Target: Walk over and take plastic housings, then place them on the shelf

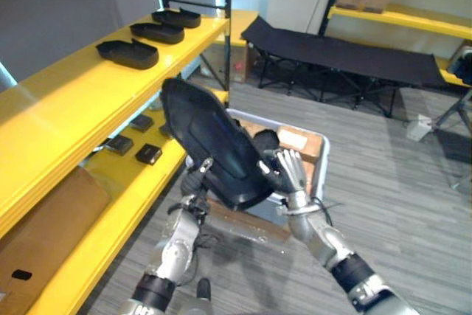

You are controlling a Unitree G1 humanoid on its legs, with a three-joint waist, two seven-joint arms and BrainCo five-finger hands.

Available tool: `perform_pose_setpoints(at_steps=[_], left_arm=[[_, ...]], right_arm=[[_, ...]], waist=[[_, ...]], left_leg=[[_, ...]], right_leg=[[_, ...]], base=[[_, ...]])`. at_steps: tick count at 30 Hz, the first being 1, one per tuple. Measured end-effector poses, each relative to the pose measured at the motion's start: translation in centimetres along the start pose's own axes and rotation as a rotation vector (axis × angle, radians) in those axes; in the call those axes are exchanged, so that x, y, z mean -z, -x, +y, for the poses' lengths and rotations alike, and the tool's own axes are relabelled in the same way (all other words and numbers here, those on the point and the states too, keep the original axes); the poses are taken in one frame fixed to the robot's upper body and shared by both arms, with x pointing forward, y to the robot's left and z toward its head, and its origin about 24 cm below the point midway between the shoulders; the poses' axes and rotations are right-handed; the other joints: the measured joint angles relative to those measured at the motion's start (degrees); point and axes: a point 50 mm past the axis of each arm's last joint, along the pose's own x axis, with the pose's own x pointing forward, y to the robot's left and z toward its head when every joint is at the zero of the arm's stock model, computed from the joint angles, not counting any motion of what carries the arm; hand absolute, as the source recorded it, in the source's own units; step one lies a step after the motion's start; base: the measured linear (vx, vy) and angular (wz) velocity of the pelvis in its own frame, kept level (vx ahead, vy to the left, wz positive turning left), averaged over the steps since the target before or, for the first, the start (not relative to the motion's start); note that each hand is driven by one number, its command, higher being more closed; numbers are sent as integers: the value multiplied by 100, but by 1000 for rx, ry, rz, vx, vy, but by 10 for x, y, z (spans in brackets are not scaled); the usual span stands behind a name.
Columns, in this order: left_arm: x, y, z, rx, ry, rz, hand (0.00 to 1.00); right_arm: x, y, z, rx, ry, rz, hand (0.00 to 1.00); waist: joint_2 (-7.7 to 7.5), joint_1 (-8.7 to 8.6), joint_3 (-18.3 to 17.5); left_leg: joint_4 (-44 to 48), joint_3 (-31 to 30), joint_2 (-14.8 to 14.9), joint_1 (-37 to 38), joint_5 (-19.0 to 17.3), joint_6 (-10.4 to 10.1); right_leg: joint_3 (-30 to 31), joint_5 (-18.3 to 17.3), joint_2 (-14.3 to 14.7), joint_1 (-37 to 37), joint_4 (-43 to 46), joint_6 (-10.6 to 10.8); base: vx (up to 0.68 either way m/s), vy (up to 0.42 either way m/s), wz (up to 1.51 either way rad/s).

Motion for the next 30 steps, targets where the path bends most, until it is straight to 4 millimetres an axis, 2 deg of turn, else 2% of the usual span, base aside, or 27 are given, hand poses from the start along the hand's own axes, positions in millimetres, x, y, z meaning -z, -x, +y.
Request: perform_pose_setpoints(at_steps=[1,2,7,11,16,19,21,25,26,28,29,30], left_arm=[[-2,0,-1,1,-10,-9,100],[-5,0,-4,4,-48,-30,100],[-19,2,-14,33,-188,-113,100],[-22,4,-15,37,-280,-145,100],[-33,25,-18,33,-325,-231,100],[-45,40,-31,66,-414,-353,100],[-58,51,-43,102,-481,-459,100],[-73,64,-58,114,-632,-636,100],[-75,66,-59,100,-652,-661,100],[-91,69,-47,-36,-717,-765,100],[-103,72,-36,-145,-715,-817,100],[-116,79,-20,-282,-730,-878,100]], right_arm=[[-1,0,1,0,-12,4,100],[-2,0,1,5,-26,11,0],[-7,2,1,19,-147,46,0],[-6,5,3,-23,-228,88,0],[-9,10,-1,-80,-542,140,0],[-17,10,-15,-64,-675,88,0],[-24,4,-35,-42,-747,7,0],[-33,-3,-72,-11,-850,-135,0],[-33,-2,-76,-10,-856,-149,0],[-38,3,-93,-1,-921,-210,0],[-31,6,-105,72,-960,-194,0],[-16,12,-122,178,-969,-156,0]], waist=[[0,0,0],[2,0,0],[6,1,-2],[13,10,-3],[47,3,14],[142,12,69],[200,8,52],[227,-15,43],[227,-17,43],[236,-48,48],[238,-66,50],[239,-111,50]], left_leg=[[0,1,0,0,-2,-1],[1,1,-2,0,-4,-3],[1,-1,-29,-13,-25,-17],[3,-16,-39,-27,-34,-25],[26,-40,-63,-27,-16,-1],[26,-82,-75,-27,-15,-1],[25,-96,-76,-27,-27,-17],[24,-84,-68,-26,-32,-24],[22,-77,-65,-26,-32,-25],[3,-40,-53,-26,-36,-27],[2,-19,-46,-27,-40,-31],[2,11,-40,-31,-45,-30]], right_leg=[[0,0,0,1,-2,0],[-1,0,0,1,-8,0],[-9,-1,-2,6,-37,0],[-19,-8,0,9,-50,-7],[-63,-27,-10,-1,1,-32],[-117,-68,-24,-2,60,-35],[-132,-86,-25,-2,74,-38],[-130,-96,-24,-6,73,-35],[-125,-96,-24,-9,74,-34],[-91,-97,-21,-33,78,-33],[-50,-97,-19,-56,86,-33],[-13,-97,-19,-84,97,-33]], base=[[0,0,0],[0,0,0],[0,0,0],[0,0,0],[0,0,2],[-4,-1,7],[-8,-1,2],[0,0,0],[-19,2,-4],[-13,2,-8],[-3,2,-13],[3,3,-12]])
